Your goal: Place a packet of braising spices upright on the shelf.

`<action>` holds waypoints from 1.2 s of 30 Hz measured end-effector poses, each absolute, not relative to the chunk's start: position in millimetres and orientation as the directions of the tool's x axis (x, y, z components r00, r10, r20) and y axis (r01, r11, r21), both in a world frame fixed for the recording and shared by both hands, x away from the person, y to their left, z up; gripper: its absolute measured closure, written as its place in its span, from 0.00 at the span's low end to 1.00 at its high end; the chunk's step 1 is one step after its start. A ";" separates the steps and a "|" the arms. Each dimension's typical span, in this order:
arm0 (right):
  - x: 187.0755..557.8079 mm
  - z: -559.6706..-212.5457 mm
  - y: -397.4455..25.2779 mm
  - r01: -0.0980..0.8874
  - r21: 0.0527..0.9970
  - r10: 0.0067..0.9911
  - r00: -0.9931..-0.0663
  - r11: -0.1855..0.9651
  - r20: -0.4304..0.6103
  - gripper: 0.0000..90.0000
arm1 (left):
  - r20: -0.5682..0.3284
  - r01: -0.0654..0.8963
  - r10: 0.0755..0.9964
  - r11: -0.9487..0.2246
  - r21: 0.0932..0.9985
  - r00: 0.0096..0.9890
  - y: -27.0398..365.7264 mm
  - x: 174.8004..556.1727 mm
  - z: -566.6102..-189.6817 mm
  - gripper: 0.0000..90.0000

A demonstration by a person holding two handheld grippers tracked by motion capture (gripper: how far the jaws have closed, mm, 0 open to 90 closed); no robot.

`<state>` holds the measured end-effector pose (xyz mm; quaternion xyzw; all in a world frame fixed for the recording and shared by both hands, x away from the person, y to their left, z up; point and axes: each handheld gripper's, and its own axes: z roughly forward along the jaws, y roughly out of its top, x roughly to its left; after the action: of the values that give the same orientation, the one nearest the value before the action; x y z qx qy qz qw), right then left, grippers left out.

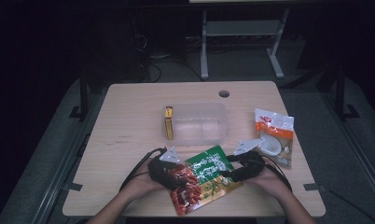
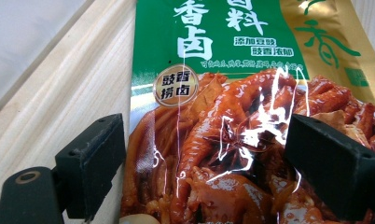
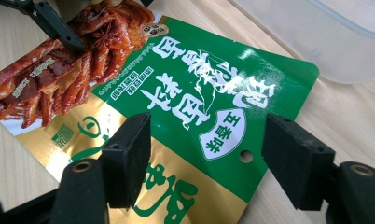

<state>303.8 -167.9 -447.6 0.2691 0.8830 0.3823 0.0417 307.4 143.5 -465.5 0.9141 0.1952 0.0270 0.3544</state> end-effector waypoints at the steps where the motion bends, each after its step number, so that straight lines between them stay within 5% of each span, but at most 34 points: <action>1: 303.2 -447.5 -167.6 0.448 0.694 0.510 -0.850 0.563 0.135 0.36 | -0.101 0.346 0.378 -0.665 0.661 0.920 144.0 307.3 -466.6 0.13; 10: 303.0 -447.8 -167.7 0.443 0.696 0.512 -0.850 0.564 0.126 0.35 | -0.072 0.323 0.375 -0.666 0.672 0.924 144.3 303.8 -468.5 0.16; 15: 303.4 -447.0 -168.9 0.448 0.700 0.522 -0.844 0.556 0.125 0.35 | -0.050 0.308 0.375 -0.670 0.675 0.926 146.3 303.0 -467.4 0.28; 30: 302.9 -436.8 -182.7 0.431 0.755 0.542 -0.832 0.495 0.119 0.31 | -0.043 0.273 0.337 -0.675 0.685 0.940 141.3 296.9 -464.6 0.88; 36: 303.7 -434.0 -186.8 0.434 0.762 0.553 -0.824 0.480 0.121 0.29 | -0.074 0.290 0.330 -0.677 0.676 0.941 141.1 300.9 -462.2 0.97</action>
<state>303.7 -186.8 -434.0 0.2877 0.8574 0.4207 0.0709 300.9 141.1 -462.2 0.9153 0.1694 0.0273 0.3644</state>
